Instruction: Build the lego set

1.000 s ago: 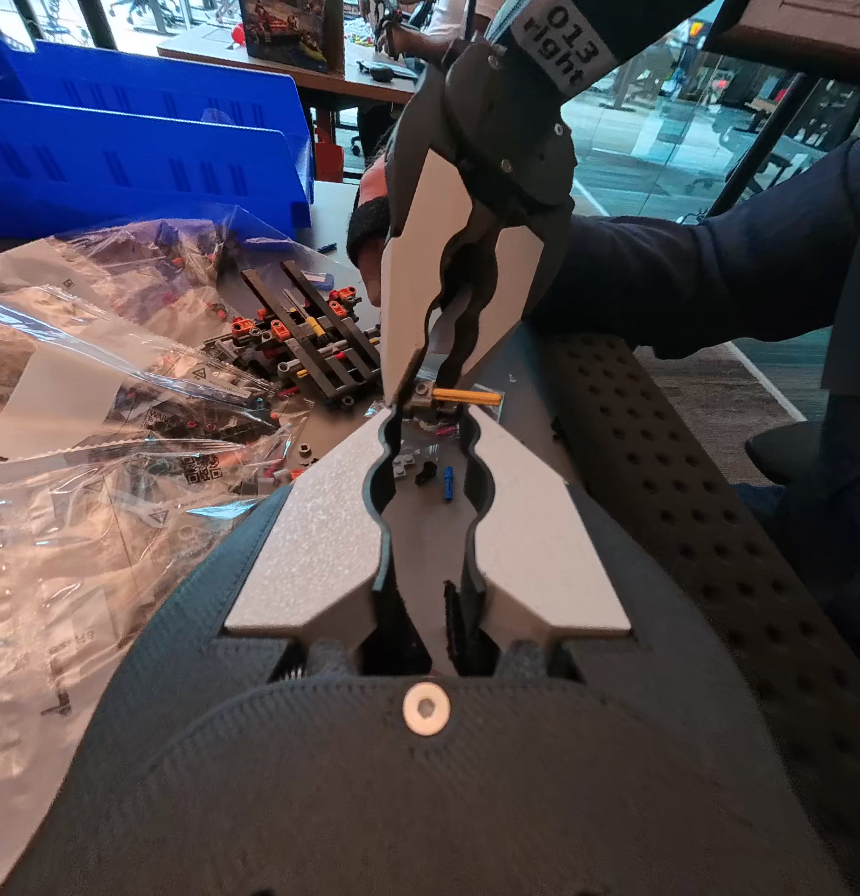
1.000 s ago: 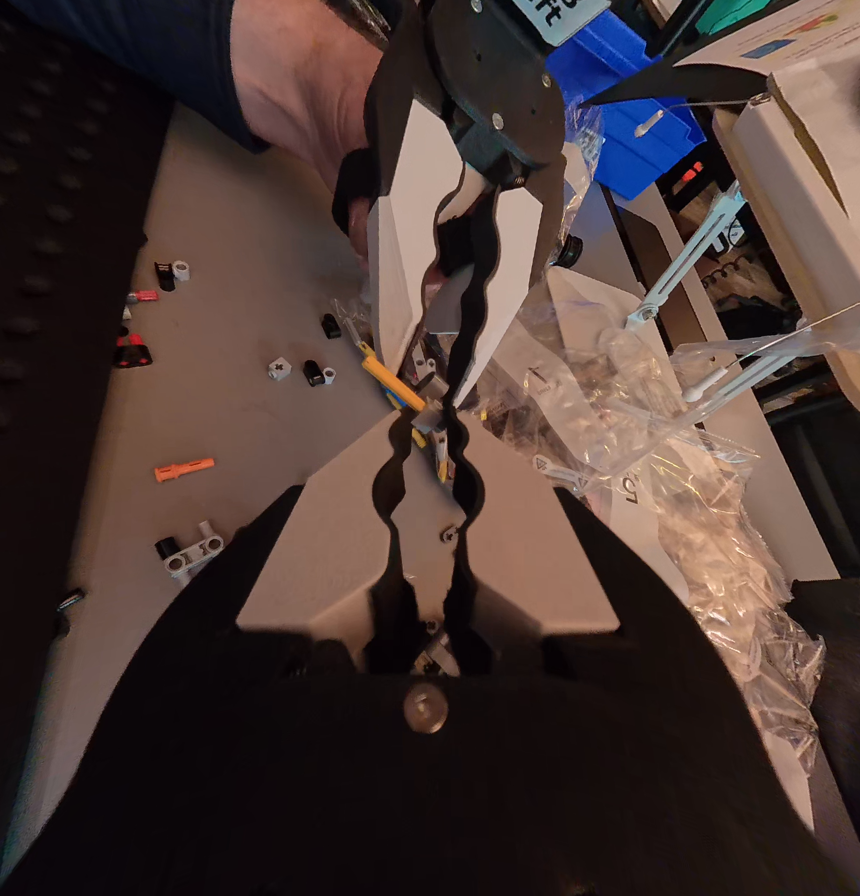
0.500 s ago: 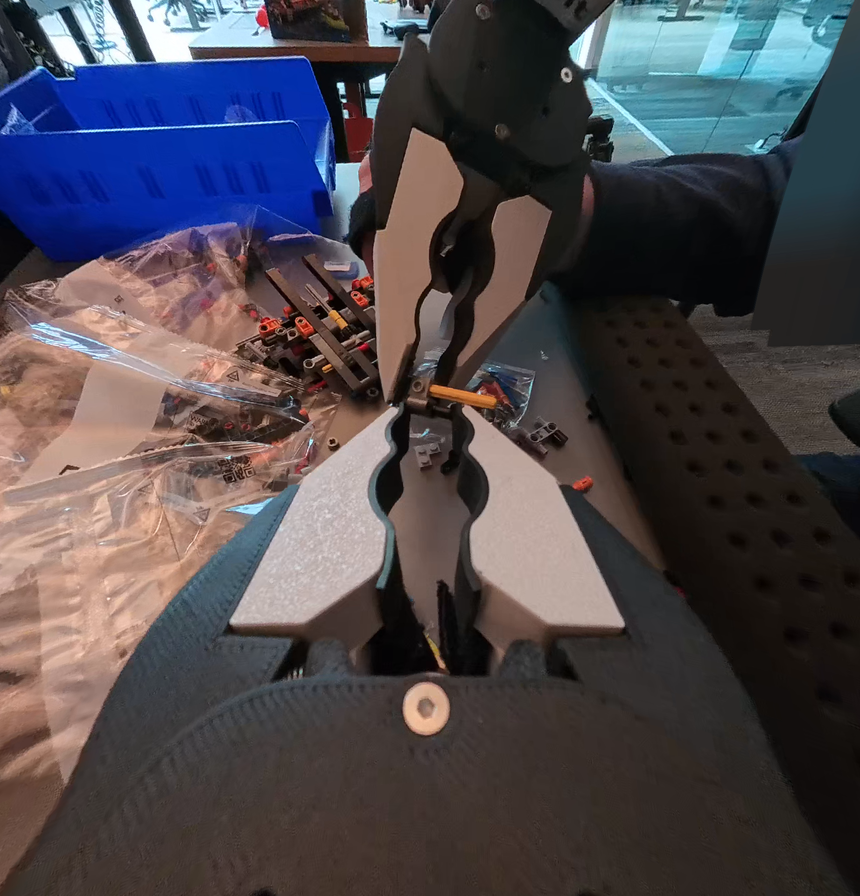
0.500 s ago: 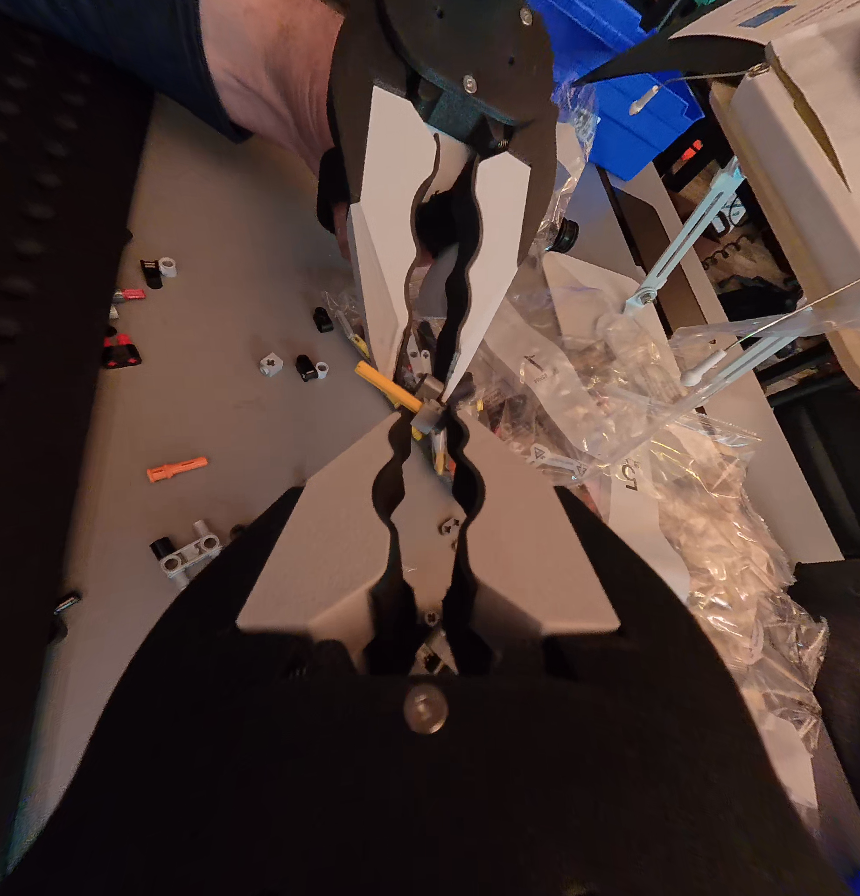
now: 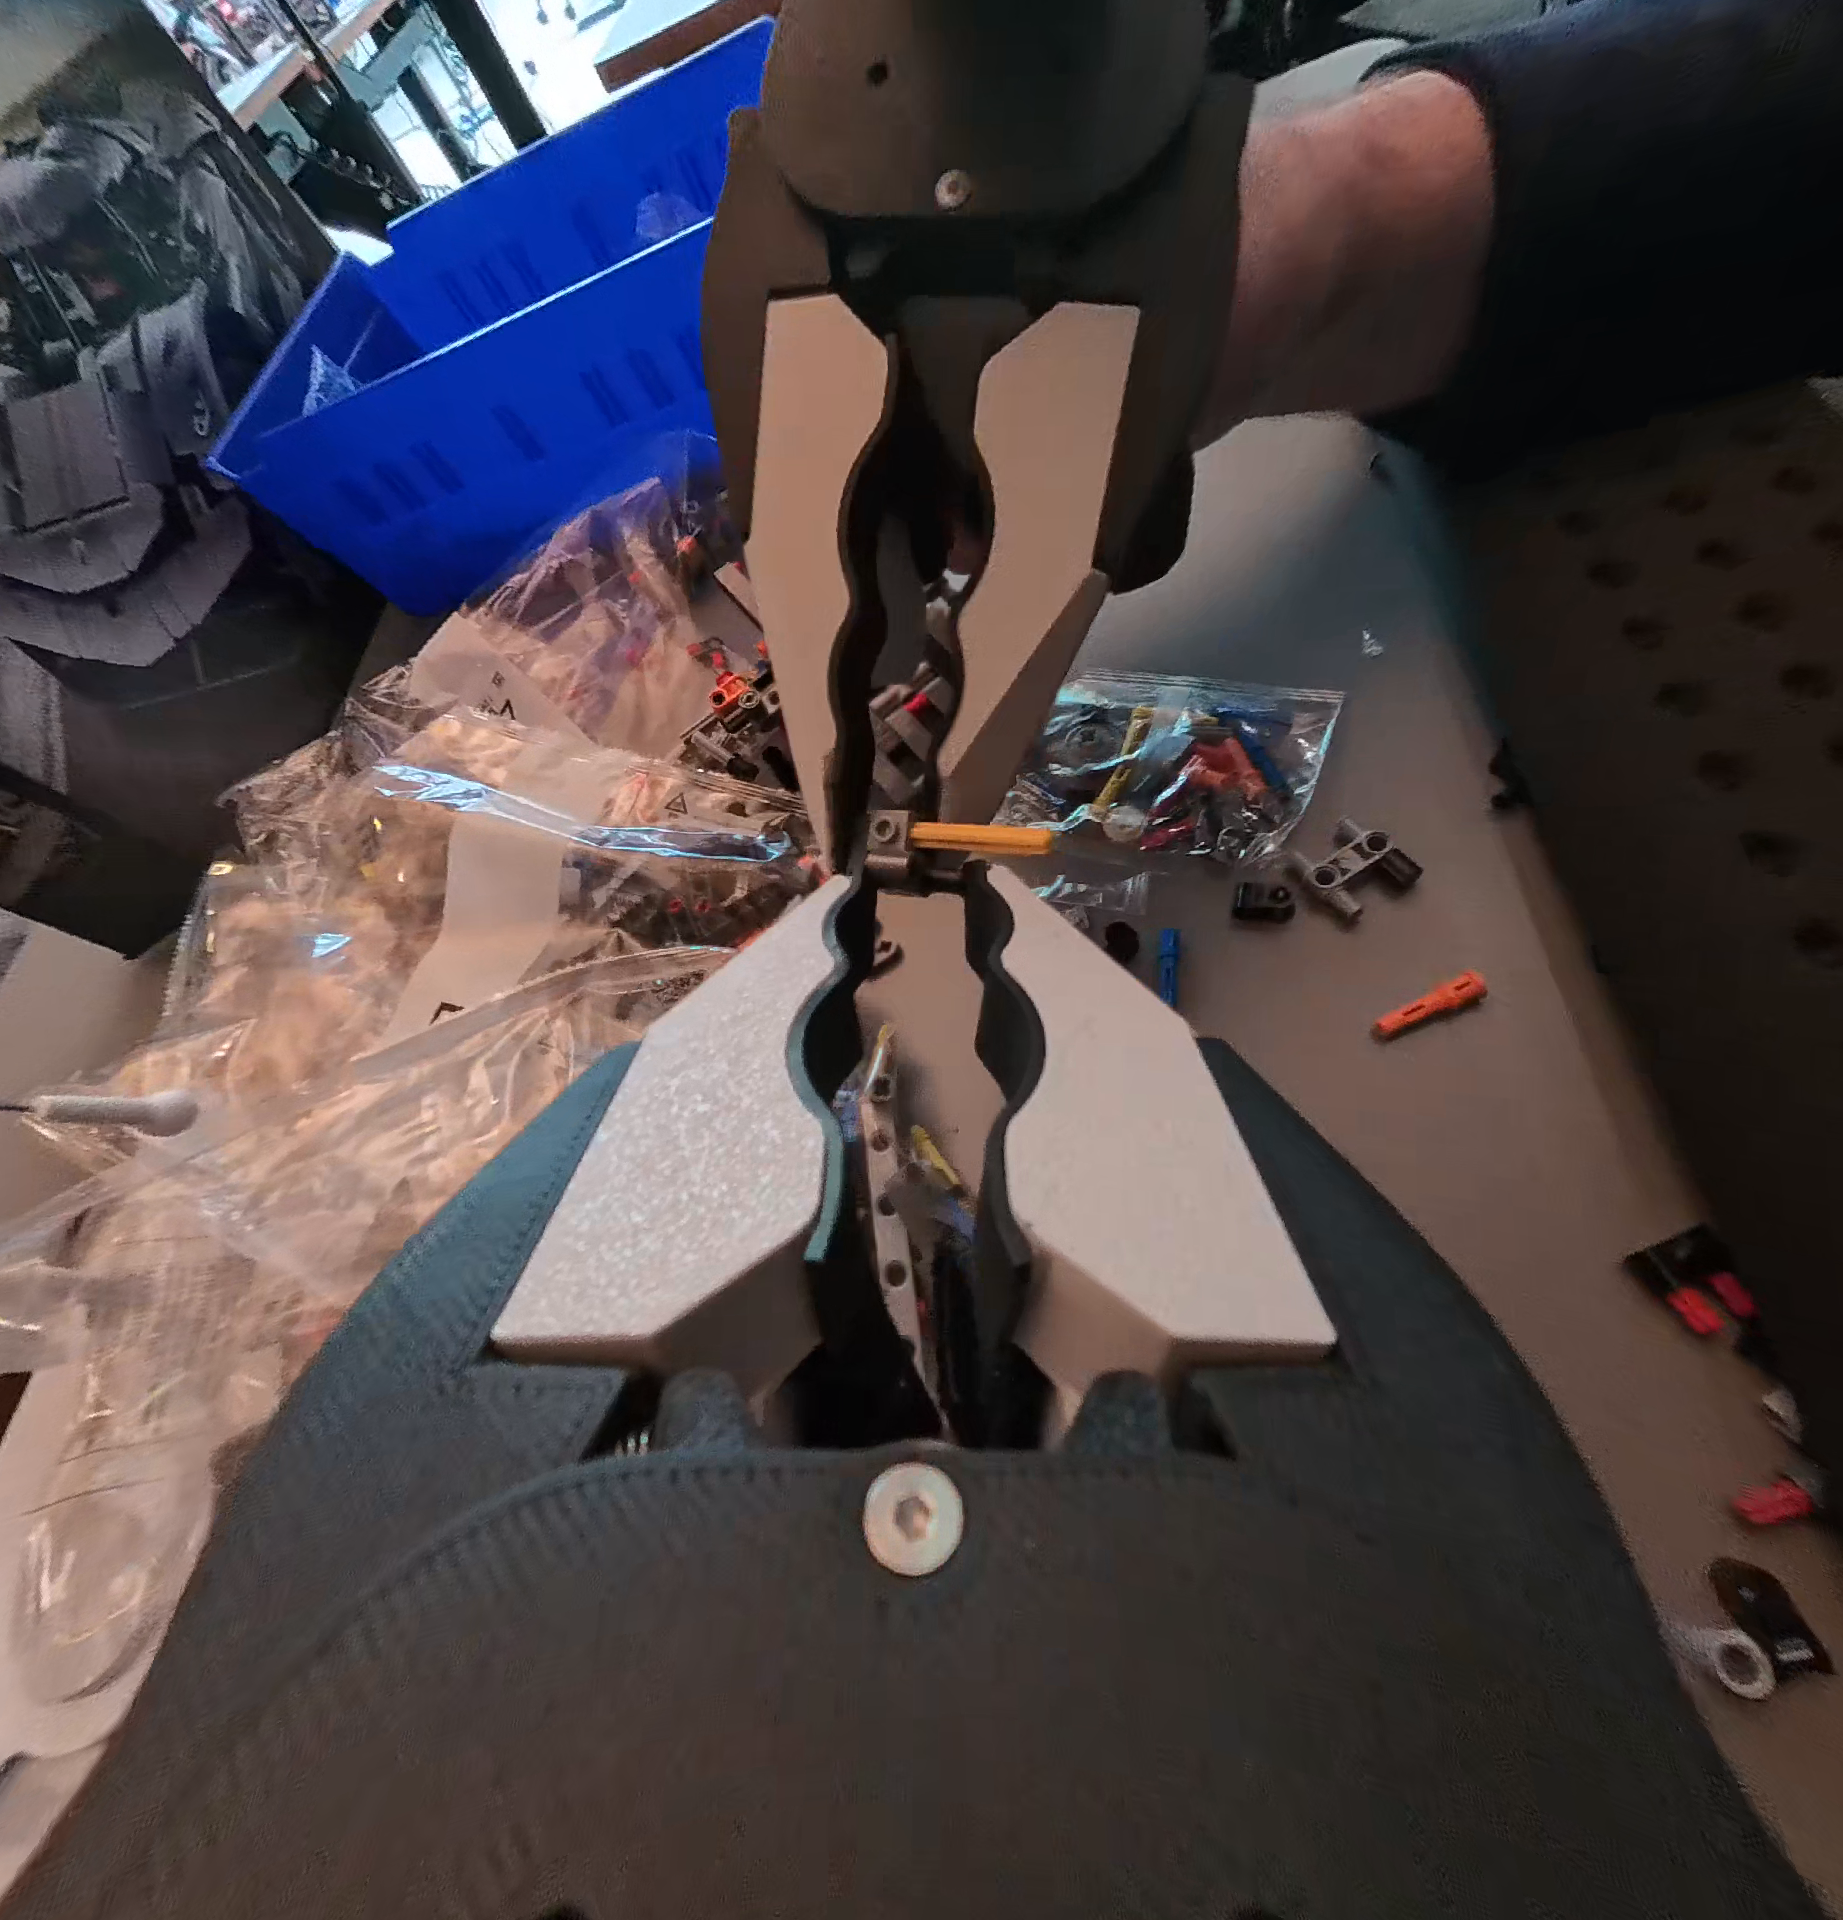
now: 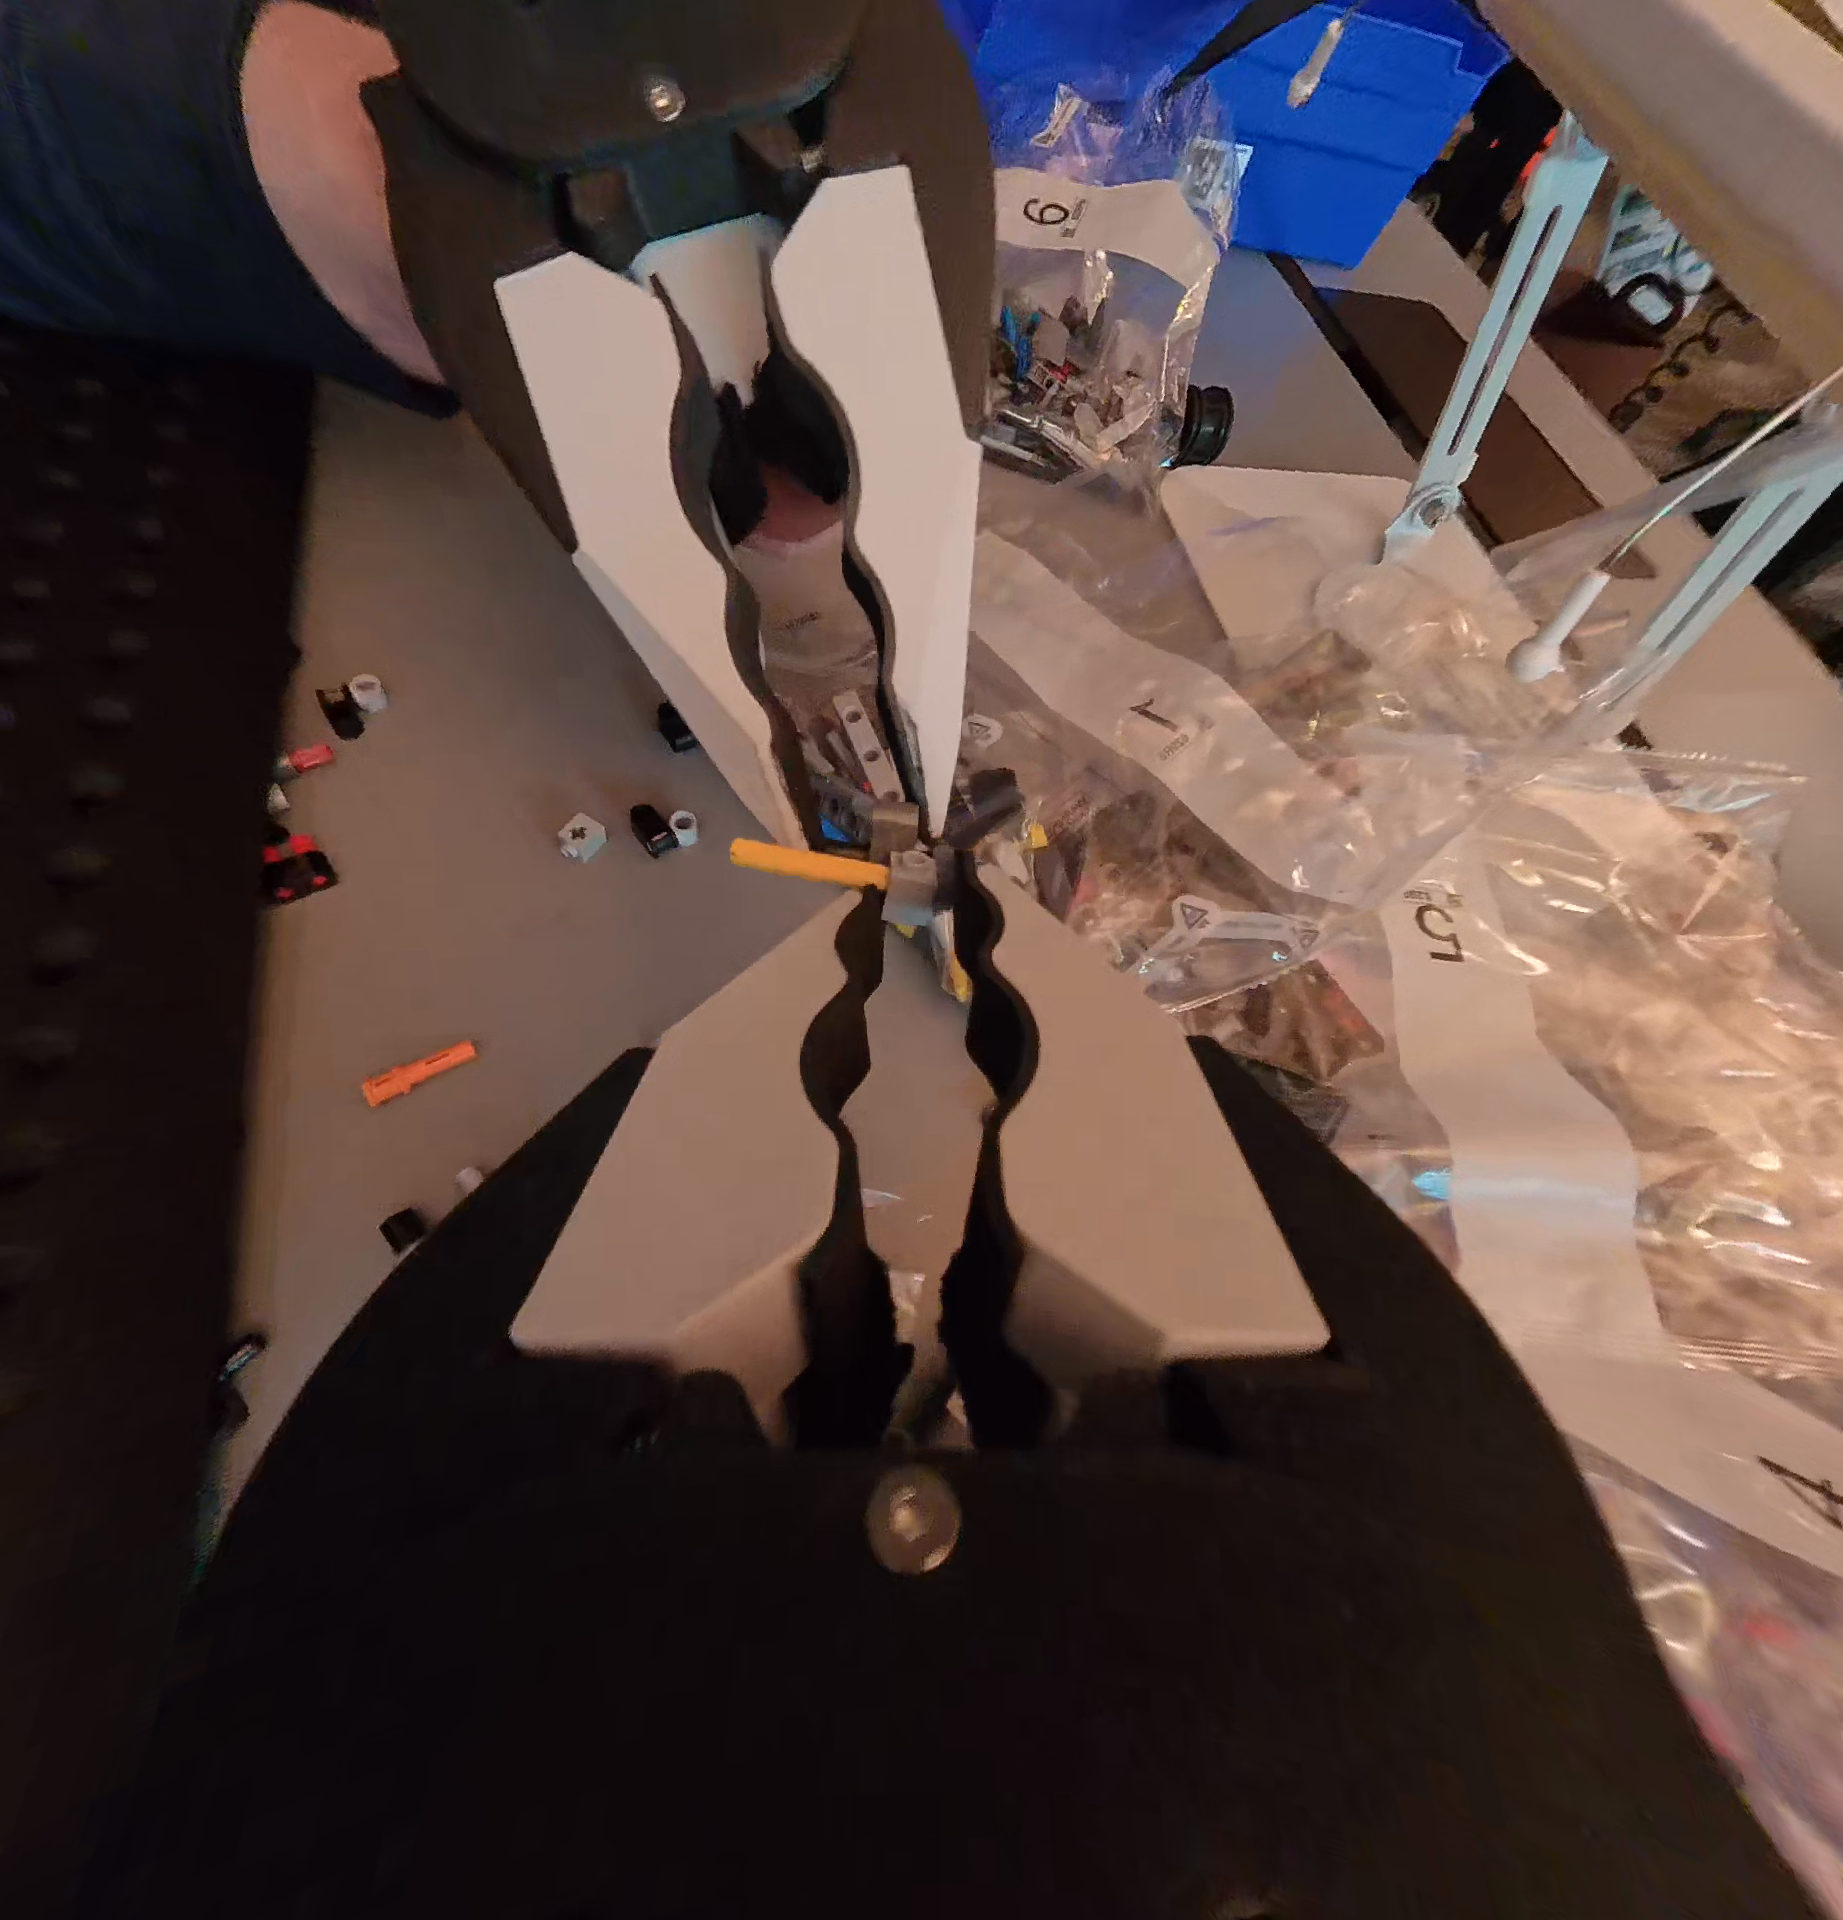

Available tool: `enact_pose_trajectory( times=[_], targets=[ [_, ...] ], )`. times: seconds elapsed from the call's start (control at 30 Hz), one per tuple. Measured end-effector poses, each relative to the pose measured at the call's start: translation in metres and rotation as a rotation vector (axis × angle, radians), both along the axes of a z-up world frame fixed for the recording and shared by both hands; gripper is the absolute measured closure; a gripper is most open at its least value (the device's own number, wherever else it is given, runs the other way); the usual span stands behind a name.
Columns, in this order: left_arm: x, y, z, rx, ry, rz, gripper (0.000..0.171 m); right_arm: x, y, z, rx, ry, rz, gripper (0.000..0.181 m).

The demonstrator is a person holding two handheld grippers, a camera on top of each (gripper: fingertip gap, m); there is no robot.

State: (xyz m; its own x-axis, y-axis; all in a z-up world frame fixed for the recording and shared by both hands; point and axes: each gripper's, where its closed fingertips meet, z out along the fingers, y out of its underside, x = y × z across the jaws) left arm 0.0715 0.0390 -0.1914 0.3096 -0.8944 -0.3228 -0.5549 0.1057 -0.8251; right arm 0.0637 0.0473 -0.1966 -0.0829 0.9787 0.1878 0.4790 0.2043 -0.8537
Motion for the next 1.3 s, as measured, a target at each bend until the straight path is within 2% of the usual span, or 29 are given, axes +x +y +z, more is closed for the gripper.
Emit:
enact_pose_trajectory(
  times=[0.2,0.33,0.5,0.63,0.8,0.93,1.07,1.3],
  targets=[
    [0.001,0.002,0.002,0.142,0.095,0.026,0.157,0.001,0.0,-0.002,-0.192,0.017,0.0,0.173],
    [0.0,0.003,0.001,0.176,0.109,0.019,0.156,0.001,0.001,-0.002,-0.211,0.018,-0.003,0.173],
    [-0.003,0.009,-0.003,0.251,0.174,0.051,0.156,0.003,0.006,-0.003,-0.126,0.0,-0.035,0.172],
    [-0.011,0.019,-0.007,0.313,0.239,0.097,0.155,0.006,0.008,0.006,-0.229,0.062,-0.032,0.172],
    [-0.012,0.024,-0.008,0.387,0.281,0.122,0.156,0.001,0.004,-0.008,-0.342,0.006,-0.04,0.168],
    [-0.009,0.027,-0.005,0.468,0.319,0.148,0.155,-0.001,0.006,-0.006,-0.454,0.032,-0.057,0.166],
    [-0.007,0.029,0.0,0.537,0.343,0.164,0.156,0.0,0.009,-0.003,-0.507,0.061,-0.068,0.177],
    [-0.006,0.03,0.001,0.564,0.367,0.186,0.156,0.002,0.009,-0.005,-0.438,0.029,-0.075,0.181]
  ],
)
